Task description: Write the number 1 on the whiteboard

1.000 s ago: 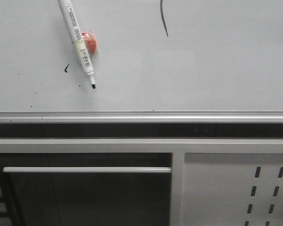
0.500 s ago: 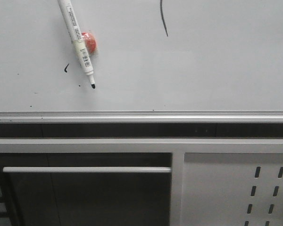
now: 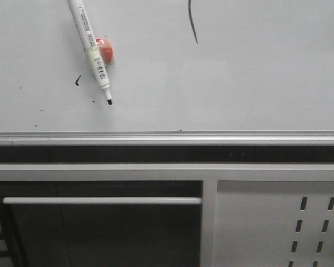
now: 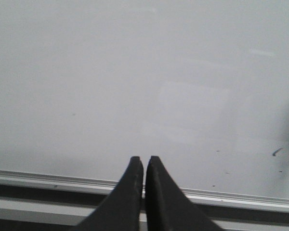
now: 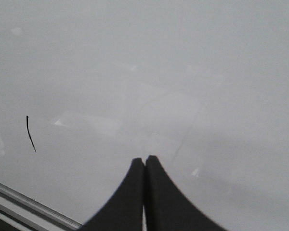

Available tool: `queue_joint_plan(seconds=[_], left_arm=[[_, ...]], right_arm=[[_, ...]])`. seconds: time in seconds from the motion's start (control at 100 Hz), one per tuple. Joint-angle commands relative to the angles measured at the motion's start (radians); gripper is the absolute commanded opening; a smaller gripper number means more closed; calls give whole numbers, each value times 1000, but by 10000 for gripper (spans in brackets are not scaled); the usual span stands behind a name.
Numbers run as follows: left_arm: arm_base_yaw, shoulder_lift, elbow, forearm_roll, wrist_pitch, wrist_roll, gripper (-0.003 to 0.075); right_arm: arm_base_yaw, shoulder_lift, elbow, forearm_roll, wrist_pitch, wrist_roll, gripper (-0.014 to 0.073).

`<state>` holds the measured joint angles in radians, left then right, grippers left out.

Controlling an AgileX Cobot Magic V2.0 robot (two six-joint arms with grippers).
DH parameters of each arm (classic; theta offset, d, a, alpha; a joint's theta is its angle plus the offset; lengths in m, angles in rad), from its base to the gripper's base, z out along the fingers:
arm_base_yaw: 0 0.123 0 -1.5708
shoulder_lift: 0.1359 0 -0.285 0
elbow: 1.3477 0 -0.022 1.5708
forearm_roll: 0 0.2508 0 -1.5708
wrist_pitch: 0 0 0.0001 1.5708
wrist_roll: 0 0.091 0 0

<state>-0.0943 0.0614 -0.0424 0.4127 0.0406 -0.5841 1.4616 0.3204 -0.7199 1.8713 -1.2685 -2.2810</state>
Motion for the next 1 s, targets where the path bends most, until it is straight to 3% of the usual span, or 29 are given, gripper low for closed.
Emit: queue_joint_plan(seconds=[0.0, 0.09, 0.23, 0.3, 0.41, 0.65, 0.99], left_arm=[[-7, 9, 17, -345, -140, 327, -18], [-7, -1, 36, -479, -124, 533, -18], [-7, -39, 71, -487, -62, 657, -18], [-7, -66, 69, -485, 64, 657, -18], [-7, -96, 69, -485, 156, 657, -18], [-6, -96, 69, -440, 243, 659, -18], [-6, -96, 69, -421, 246, 659, -18]], right_arm=[[-2, 14, -29, -16, -28, -7, -71], [-2, 14, -29, -16, -28, -7, -71], [-2, 14, -29, -16, -28, -7, -71], [-2, 14, -29, -16, -28, -7, -71], [-2, 14, -29, -16, -28, -7, -71], [-2, 14, -29, -16, -28, -7, -71], [-2, 14, -29, -16, -28, -7, -71]])
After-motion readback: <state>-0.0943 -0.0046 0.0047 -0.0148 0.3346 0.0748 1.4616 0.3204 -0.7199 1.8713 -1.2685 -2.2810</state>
